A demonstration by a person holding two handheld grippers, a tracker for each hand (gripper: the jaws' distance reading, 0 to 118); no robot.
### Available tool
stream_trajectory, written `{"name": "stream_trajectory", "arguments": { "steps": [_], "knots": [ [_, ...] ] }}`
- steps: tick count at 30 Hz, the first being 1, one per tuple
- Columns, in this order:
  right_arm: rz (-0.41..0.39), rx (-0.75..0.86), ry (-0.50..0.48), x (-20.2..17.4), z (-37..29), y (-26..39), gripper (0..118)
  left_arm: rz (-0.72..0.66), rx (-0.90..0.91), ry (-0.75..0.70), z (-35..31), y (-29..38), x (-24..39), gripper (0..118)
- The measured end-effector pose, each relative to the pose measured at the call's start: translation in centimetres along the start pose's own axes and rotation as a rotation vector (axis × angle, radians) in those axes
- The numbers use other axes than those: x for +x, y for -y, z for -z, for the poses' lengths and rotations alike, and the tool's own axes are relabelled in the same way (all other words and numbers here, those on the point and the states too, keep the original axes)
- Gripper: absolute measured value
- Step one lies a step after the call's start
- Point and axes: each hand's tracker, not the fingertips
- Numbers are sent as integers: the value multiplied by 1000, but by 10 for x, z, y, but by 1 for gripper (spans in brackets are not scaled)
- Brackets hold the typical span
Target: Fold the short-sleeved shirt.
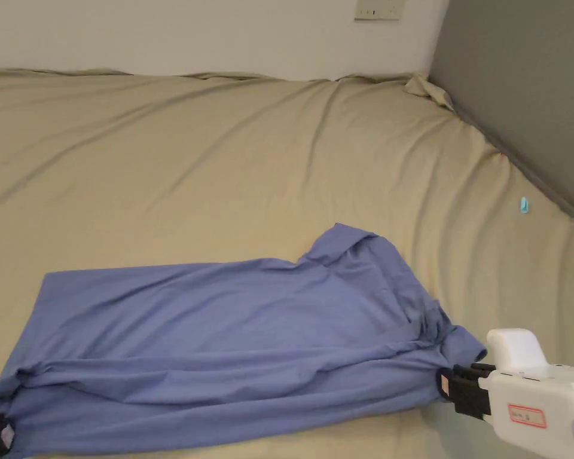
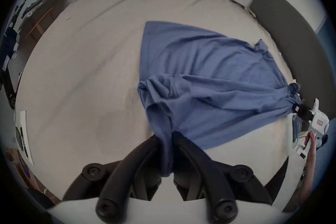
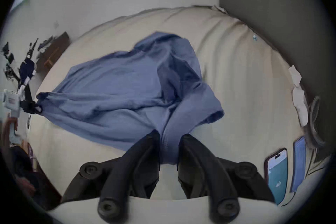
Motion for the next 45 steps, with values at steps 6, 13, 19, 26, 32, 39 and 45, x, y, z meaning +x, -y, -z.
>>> {"name": "stream_trajectory", "arguments": {
  "steps": [6, 13, 19, 26, 32, 39, 45],
  "knots": [
    [-13, 3, -19, 10, -57, 26, 18, 20, 4, -14, -41, 50, 19, 8],
    [0, -182, 15, 25, -65, 104, 18, -19, -187, -6, 0, 129, 25, 8],
    [71, -221, 27, 20, -53, 114, 41, -161, -188, 53, -4, 128, 17, 21],
    [105, -53, -74, -6, -138, 87, 118, -68, -28, -47, -120, 143, 20, 83],
    [-46, 177, -6, -48, -157, 53, 3, -16, 159, 68, -162, 103, 47, 0],
    [-43, 202, -121, -65, -136, 22, 3, 18, 169, -169, -51, -44, 47, 0],
    [-21, 176, -126, -67, -115, 10, 3, -108, -66, -112, 81, -125, 12, 22]
  ]
}}
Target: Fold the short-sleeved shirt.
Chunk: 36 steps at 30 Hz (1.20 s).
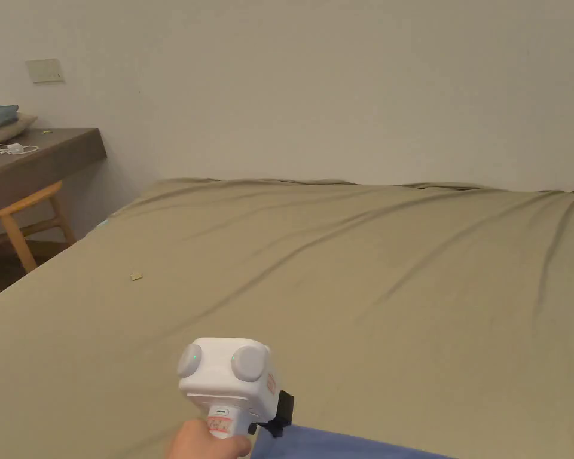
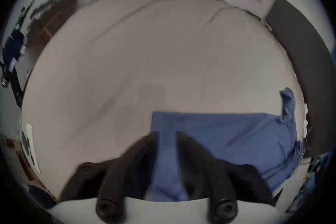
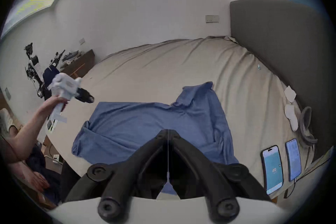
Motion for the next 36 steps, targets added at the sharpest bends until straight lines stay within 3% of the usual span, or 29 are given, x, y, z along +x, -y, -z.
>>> {"name": "stream_trajectory", "arguments": {
  "steps": [1, 2, 6, 7, 8, 10, 12, 13, 15, 16, 17, 20, 22, 23, 24, 25, 26, 27, 30, 31, 32, 34, 36],
  "knots": [
    [1, -12, 6, 0, 4, 1, 3, -5, -46, -6, 15, -3, 0, 70],
    [6, -24, 9, 1, 9, 3, 3, 14, -86, -12, 30, -6, 1, 94],
    [35, -82, -1, 2, 31, 7, 3, 106, -92, -37, 50, 2, 2, 94],
    [32, -93, -2, 3, 37, 7, 3, 108, -65, -39, 42, 2, 2, 85],
    [25, -99, -3, 3, 42, 6, 3, 112, -75, -15, 32, 8, 7, 65],
    [18, -113, -4, 5, 55, -2, 3, 184, -91, 26, 14, 8, 8, 4],
    [16, -109, -11, 18, 68, -17, 3, 170, -59, 17, -2, 10, 8, 4],
    [8, -83, -19, 23, 74, -26, 19, 163, -62, 85, -9, 10, 7, 4],
    [64, -51, 28, 48, 97, -51, 111, 155, -21, 123, -28, 12, 6, 4],
    [88, -81, 30, 62, 117, -63, 118, 151, 1, 125, -35, 13, 6, 4],
    [90, 27, 25, 73, 128, -70, 118, 146, 24, 127, -41, 13, 5, 4],
    [237, -205, 115, 115, 187, -105, 118, 139, 35, 154, -57, 10, 7, 4],
    [245, -313, 199, 138, 230, -110, 115, 132, 38, 173, -62, 7, 11, 4],
    [230, -361, 223, 152, 257, -104, 105, 130, 38, 170, -62, 6, 12, 4],
    [220, -427, 250, 158, 274, -100, 84, 128, 33, 164, -62, 11, 19, 4],
    [221, -469, 250, 161, 286, -94, 41, 130, 28, 163, -62, 12, 21, 4],
    [223, -503, 235, 163, 294, -87, 29, 129, 28, 164, -63, 12, 22, 4],
    [211, -552, 198, 169, 312, -82, 29, 127, 27, 169, -64, 13, 23, 4],
    [129, -476, 217, 164, 301, -88, 24, 123, 20, 195, -57, 10, 19, 4],
    [65, -436, 261, 140, 274, -92, 5, 117, 26, 184, -57, 10, 21, 4],
    [42, -410, 259, 132, 263, -93, 5, 116, 34, 171, -59, 13, 22, 4],
    [42, -352, 248, 122, 237, -94, 4, 115, 34, 172, -65, 17, 22, 4],
    [90, -304, 177, 139, 223, -101, 4, 116, 46, 210, -66, 15, 8, 4]
  ]
}}
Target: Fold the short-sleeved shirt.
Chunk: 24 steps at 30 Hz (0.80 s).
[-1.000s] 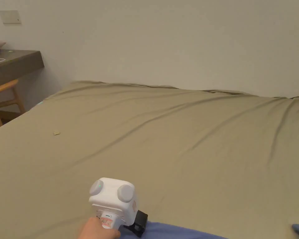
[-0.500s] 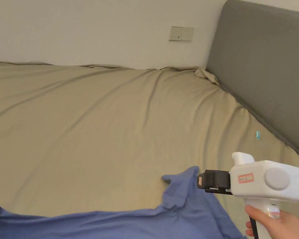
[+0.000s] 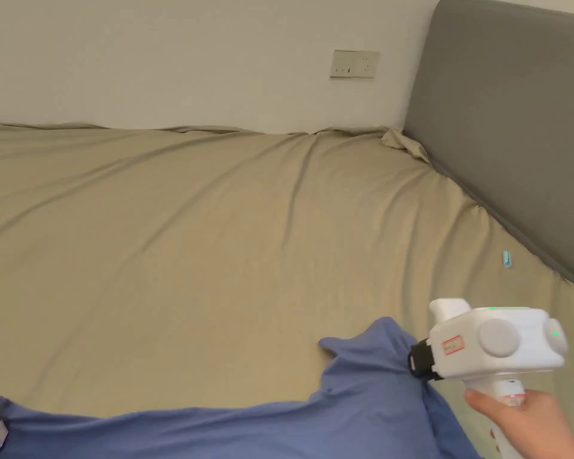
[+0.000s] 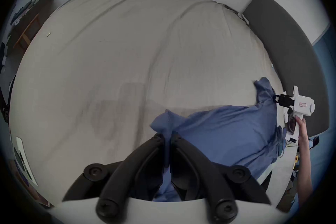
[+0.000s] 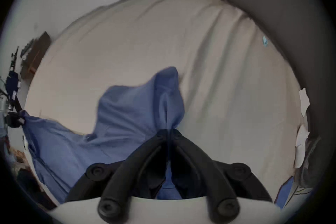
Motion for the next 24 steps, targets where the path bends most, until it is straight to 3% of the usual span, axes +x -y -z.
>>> {"name": "stream_trajectory", "arguments": {
  "steps": [2, 6, 10, 15, 18, 24],
  "knots": [
    [16, 85, -32, 2, -33, 7, 4, 1, 31, 13, -15, 8, -4, 4],
    [-80, 217, 4, -13, -106, 49, 4, -10, 103, 17, -60, 49, 2, 4],
    [-47, 284, -46, -13, -163, 119, 4, -24, 128, 15, -80, 106, -21, 4],
    [-43, 120, -18, -10, -175, 206, 4, -86, -2, -61, -62, 177, -40, 4],
    [19, -15, -19, 8, -147, 238, 4, -93, -110, -54, -36, 206, -43, 4],
    [33, -99, -9, 14, -104, 251, 4, -69, -193, -113, 1, 215, -38, 4]
  ]
}}
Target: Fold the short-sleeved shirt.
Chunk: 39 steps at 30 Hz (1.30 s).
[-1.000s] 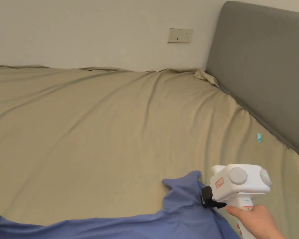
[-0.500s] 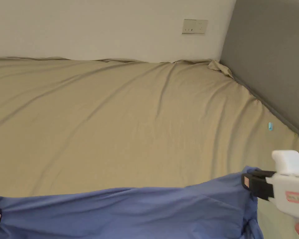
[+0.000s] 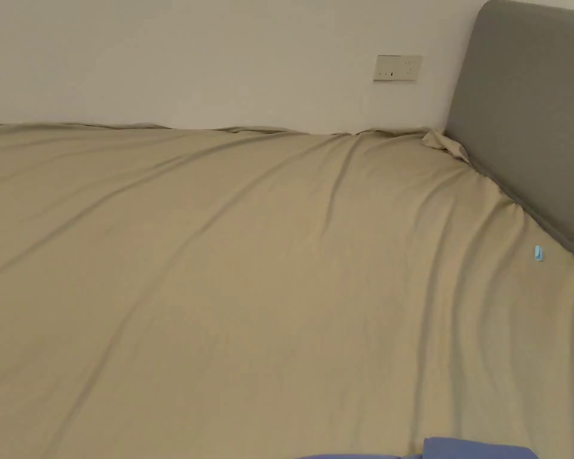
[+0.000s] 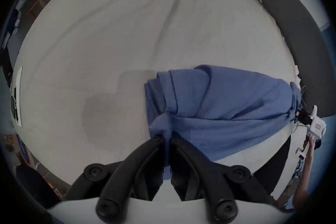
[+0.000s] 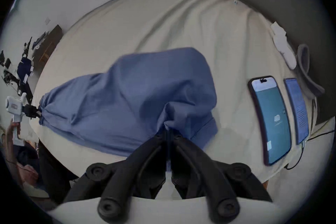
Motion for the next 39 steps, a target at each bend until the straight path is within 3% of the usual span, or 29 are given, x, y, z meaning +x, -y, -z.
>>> {"name": "stream_trajectory", "arguments": {
  "steps": [2, 3, 5, 6, 7, 8, 11, 12, 13, 14, 15, 17, 18, 21, 25, 26, 28, 29, 30, 31, 35, 36, 37, 39],
  "knots": [
    [-1, -20, 4, -3, 6, -6, 6, -8, -3, -6, 2, -3, 1, 4],
    [2, -7, 39, -2, 5, -4, 22, -42, -11, 6, 1, -5, -1, 10],
    [-63, 0, 107, -8, -3, -8, 58, -77, -8, 32, -16, 0, 0, 81],
    [-97, -6, 133, -12, -10, -9, 82, -64, -14, 13, -23, 3, 2, 96],
    [-107, 1, 121, -12, -19, -4, 111, -25, 5, -9, -36, 7, 3, 96],
    [-117, 23, 108, -16, -31, -3, 117, 0, 23, -20, -48, 11, -2, 96],
    [-186, 157, 150, -47, -86, -2, 116, 29, 123, 28, -91, 27, -8, 95],
    [-223, 203, 154, -58, -99, -1, 115, 20, 148, 78, -110, 38, 1, 90],
    [-241, 233, 124, -70, -110, -1, 101, 1, 194, 124, -121, 45, 1, 64],
    [-251, 246, 76, -77, -116, -1, 61, -1, 237, 169, -126, 49, -1, 27],
    [-247, 275, 29, -84, -116, 2, 2, -11, 277, 233, -128, 52, -4, 0],
    [-218, 342, 2, -98, -115, 4, 2, -109, 263, 365, -121, 55, -22, 0],
    [-251, 296, -31, -105, -113, 0, 2, -122, 244, 401, -117, 56, -27, 0],
    [-261, 310, -67, -122, -109, 1, 2, -180, 239, 416, -103, 54, -43, 0],
    [-213, 280, -194, -137, -104, -3, 2, -351, 265, 694, -76, 52, -92, 0],
    [-206, 271, -216, -140, -102, -3, 2, -408, 262, 769, -68, 50, -103, 12],
    [-199, 252, -239, -149, -97, -4, 2, -472, 275, 899, -47, 53, -124, 73],
    [-200, 243, -247, -153, -94, -4, 2, -442, 272, 922, -38, 52, -131, 84],
    [-205, 236, -251, -158, -91, -5, 2, -426, 256, 902, -27, 51, -135, 84],
    [-208, 223, -256, -162, -86, -5, 2, -414, 254, 896, -16, 50, -137, 92],
    [-213, 193, -289, -183, -78, -7, 2, -343, 120, 816, 49, 31, -135, 92],
    [-216, 192, -296, -189, -78, -8, 2, -334, 104, 892, 63, 28, -127, 89],
    [-218, 188, -303, -193, -77, -9, 2, -362, 163, 1060, 68, 24, -121, 89],
    [-229, 184, -318, -200, -74, -11, 2, -381, 148, 1072, 83, 14, -97, 89]
  ]
}}
